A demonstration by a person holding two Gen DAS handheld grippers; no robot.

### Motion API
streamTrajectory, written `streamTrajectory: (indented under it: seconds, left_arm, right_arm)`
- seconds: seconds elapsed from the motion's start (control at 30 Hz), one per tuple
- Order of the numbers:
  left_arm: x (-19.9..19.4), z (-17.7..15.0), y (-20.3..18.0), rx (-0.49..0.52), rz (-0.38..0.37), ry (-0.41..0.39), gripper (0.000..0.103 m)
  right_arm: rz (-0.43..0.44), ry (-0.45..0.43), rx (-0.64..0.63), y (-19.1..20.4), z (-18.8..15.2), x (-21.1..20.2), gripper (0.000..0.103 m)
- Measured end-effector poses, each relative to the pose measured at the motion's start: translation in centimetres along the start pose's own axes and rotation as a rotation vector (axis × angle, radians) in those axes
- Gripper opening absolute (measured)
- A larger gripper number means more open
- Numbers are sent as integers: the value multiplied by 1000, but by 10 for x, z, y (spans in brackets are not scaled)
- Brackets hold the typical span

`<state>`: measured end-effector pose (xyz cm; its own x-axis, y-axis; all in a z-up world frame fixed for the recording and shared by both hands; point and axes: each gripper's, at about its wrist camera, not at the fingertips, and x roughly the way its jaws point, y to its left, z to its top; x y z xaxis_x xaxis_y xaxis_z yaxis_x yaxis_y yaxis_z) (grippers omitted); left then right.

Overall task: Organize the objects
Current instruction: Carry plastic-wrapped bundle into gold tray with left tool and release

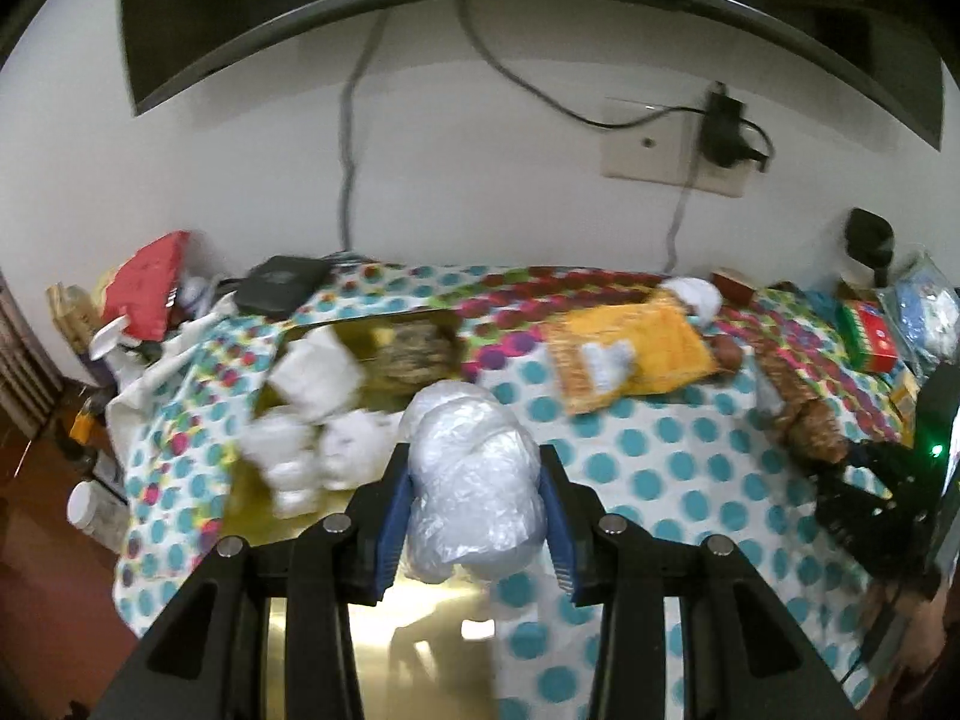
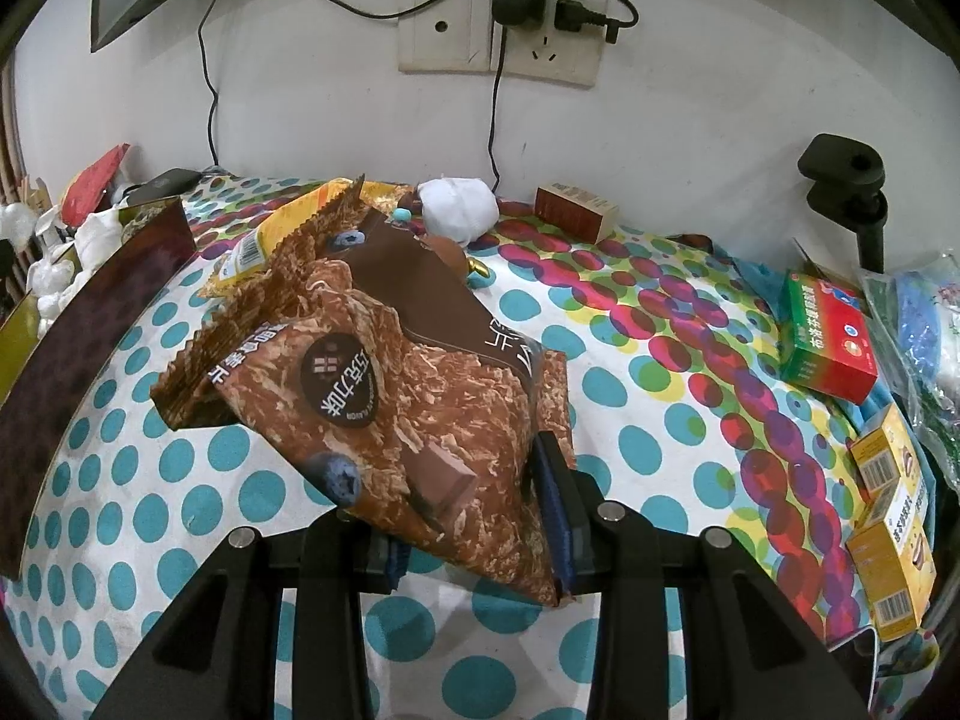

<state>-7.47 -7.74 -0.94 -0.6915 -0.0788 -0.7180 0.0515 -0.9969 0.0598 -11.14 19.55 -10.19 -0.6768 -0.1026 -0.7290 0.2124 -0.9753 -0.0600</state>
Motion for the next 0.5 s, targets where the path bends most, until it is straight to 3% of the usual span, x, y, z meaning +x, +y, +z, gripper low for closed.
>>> streamTrajectory:
  seconds: [0.2, 0.3, 0.5]
  left_arm:
    - [10, -11, 53, -88, -5, 56, 40]
    - [19, -18, 62, -87, 15, 82, 40]
    - [39, -28, 68, -92, -20, 142, 40]
  right_arm:
    - [1, 2, -2, 0, 0, 0, 35]
    - [-1, 3, -4, 0, 0, 0, 35]
    - [-1, 5, -3, -1, 0, 1, 35]
